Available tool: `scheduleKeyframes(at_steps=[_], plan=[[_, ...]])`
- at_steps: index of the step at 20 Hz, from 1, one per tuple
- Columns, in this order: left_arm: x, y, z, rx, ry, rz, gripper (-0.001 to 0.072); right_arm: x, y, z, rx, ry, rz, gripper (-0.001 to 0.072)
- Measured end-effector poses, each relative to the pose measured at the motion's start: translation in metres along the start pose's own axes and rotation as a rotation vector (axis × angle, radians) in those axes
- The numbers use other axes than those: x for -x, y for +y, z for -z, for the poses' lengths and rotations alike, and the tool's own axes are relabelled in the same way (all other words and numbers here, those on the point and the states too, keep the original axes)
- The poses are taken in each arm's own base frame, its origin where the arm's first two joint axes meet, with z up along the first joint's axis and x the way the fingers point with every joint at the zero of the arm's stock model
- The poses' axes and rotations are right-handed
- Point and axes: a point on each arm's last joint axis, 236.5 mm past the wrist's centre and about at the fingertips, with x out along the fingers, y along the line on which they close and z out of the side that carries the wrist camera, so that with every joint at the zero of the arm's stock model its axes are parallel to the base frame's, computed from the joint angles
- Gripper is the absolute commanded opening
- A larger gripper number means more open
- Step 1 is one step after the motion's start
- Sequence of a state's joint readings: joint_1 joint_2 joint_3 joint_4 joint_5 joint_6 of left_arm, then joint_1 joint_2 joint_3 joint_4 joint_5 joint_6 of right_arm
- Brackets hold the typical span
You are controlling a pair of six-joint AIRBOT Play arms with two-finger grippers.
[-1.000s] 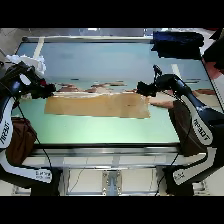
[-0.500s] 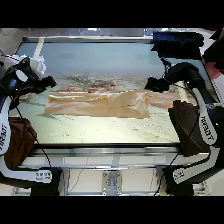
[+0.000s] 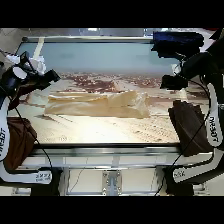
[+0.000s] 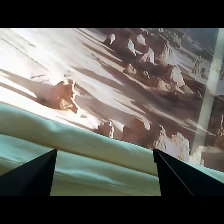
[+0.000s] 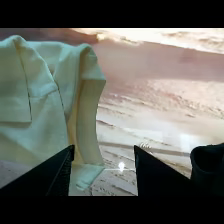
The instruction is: Fold the shirts.
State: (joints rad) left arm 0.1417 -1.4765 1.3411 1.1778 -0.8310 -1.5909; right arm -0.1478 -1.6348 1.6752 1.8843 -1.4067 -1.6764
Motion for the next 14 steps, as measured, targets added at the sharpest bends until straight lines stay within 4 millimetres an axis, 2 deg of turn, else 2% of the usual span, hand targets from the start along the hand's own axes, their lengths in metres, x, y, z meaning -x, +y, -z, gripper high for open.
scheduleKeyframes(at_steps=[2, 3, 5, 7, 9, 14], plan=[[0.0, -0.002, 0.001, 0.0, 0.004, 0.003, 0.0694, -0.008, -0.008, -0.004, -0.058, -0.011, -0.072, 0.0464], [0.0, -0.002, 0.001, 0.001, 0.004, 0.005, 0.0694, -0.014, -0.013, -0.001, -0.085, -0.001, -0.108, 0.051], [0.0, -0.004, 0.002, 0.002, 0.007, 0.009, 0.0694, -0.03, -0.019, 0.012, -0.137, 0.032, -0.188, 0.0543], [0.0, -0.004, 0.002, 0.003, 0.007, 0.011, 0.0694, -0.052, -0.023, 0.029, -0.184, 0.06, -0.256, 0.0633], [0.0, -0.006, 0.002, 0.01, 0.007, 0.019, 0.0694, -0.075, -0.022, 0.046, -0.23, 0.079, -0.312, 0.0639], [0.0, -0.009, 0.002, 0.019, 0.008, 0.029, 0.0694, -0.122, -0.004, 0.059, -0.284, 0.09, -0.399, 0.064]])
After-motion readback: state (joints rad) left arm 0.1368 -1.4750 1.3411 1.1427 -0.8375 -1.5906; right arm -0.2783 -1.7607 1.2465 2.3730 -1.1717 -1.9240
